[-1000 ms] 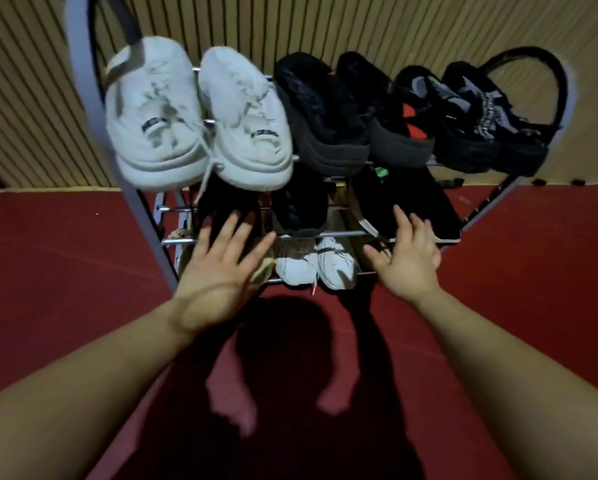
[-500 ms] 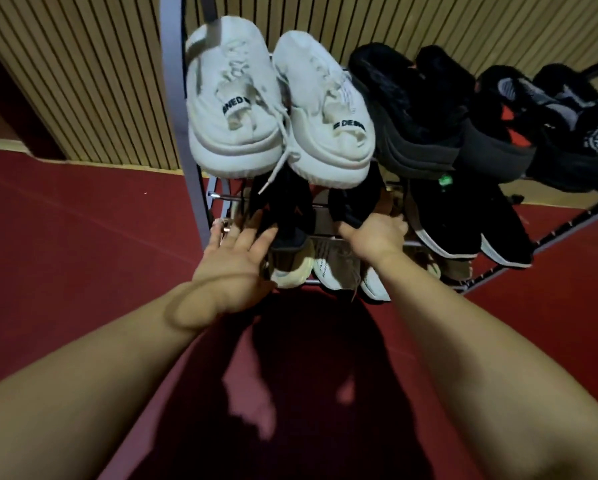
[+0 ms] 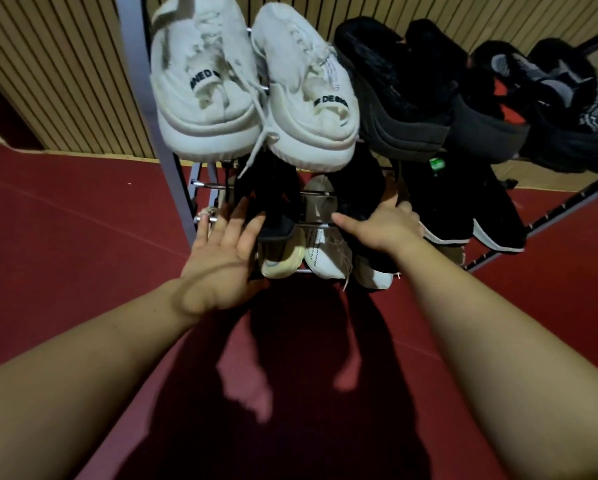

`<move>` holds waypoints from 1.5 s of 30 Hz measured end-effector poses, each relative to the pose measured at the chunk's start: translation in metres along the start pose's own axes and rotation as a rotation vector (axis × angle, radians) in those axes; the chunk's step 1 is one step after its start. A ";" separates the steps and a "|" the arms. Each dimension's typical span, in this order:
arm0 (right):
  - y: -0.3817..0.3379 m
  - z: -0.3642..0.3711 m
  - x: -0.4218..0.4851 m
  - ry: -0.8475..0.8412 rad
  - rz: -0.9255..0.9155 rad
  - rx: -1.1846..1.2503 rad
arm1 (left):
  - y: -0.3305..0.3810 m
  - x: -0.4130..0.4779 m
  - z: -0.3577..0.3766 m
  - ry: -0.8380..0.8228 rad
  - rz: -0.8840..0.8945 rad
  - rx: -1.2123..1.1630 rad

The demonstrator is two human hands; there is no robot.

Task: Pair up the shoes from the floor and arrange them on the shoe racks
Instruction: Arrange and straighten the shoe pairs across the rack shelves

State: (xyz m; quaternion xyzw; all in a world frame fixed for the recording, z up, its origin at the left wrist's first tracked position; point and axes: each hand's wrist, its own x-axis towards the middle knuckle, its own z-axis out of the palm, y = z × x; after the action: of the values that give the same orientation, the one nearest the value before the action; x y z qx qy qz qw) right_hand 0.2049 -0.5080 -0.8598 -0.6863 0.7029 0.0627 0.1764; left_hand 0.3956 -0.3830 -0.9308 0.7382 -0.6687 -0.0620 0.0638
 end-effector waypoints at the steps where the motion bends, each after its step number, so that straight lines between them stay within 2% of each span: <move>1: -0.003 0.001 0.003 -0.006 0.021 -0.019 | 0.002 0.000 -0.002 -0.028 -0.003 0.000; 4: -0.007 0.005 0.005 0.007 0.026 -0.054 | 0.002 0.000 -0.007 -0.090 -0.018 0.027; 7: 0.002 0.003 0.002 0.038 0.009 0.034 | 0.000 0.001 -0.008 -0.082 -0.013 0.011; 11: 0.032 -0.002 -0.006 0.097 -0.086 0.120 | -0.001 0.002 -0.007 -0.089 -0.011 0.021; 18: 0.074 -0.004 -0.021 0.170 -0.203 0.123 | 0.004 0.001 -0.013 -0.120 -0.044 0.021; 21: 0.090 -0.005 -0.027 0.168 -0.227 0.184 | 0.011 0.000 -0.020 -0.120 -0.077 0.018; 24: 0.113 -0.010 -0.035 0.144 -0.332 0.186 | 0.021 0.001 -0.028 -0.083 -0.113 -0.017; 28: 0.134 -0.020 -0.049 0.092 -0.518 0.100 | 0.041 0.011 -0.046 -0.029 -0.001 -0.093; 30: 0.136 -0.023 -0.054 0.106 -0.629 0.055 | 0.055 0.017 -0.057 -0.049 0.121 -0.121; 36: 0.130 -0.030 -0.057 0.195 -0.882 -0.126 | 0.061 0.026 -0.073 -0.105 0.533 0.012; 39: 0.124 -0.031 -0.054 0.219 -0.965 -0.184 | 0.051 0.019 -0.067 -0.098 0.568 -0.008; 43: 0.106 -0.026 -0.042 0.321 -1.053 -0.313 | 0.033 0.005 -0.063 0.106 0.531 0.036; 45: 0.090 -0.018 -0.034 0.431 -0.988 -0.322 | 0.022 -0.004 -0.065 0.180 0.432 0.014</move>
State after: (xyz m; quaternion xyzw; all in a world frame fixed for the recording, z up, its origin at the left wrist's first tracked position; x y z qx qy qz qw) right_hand 0.1129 -0.4775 -0.8458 -0.9494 0.2997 -0.0627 -0.0698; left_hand 0.3853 -0.3805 -0.8625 0.5810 -0.8031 0.0239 0.1300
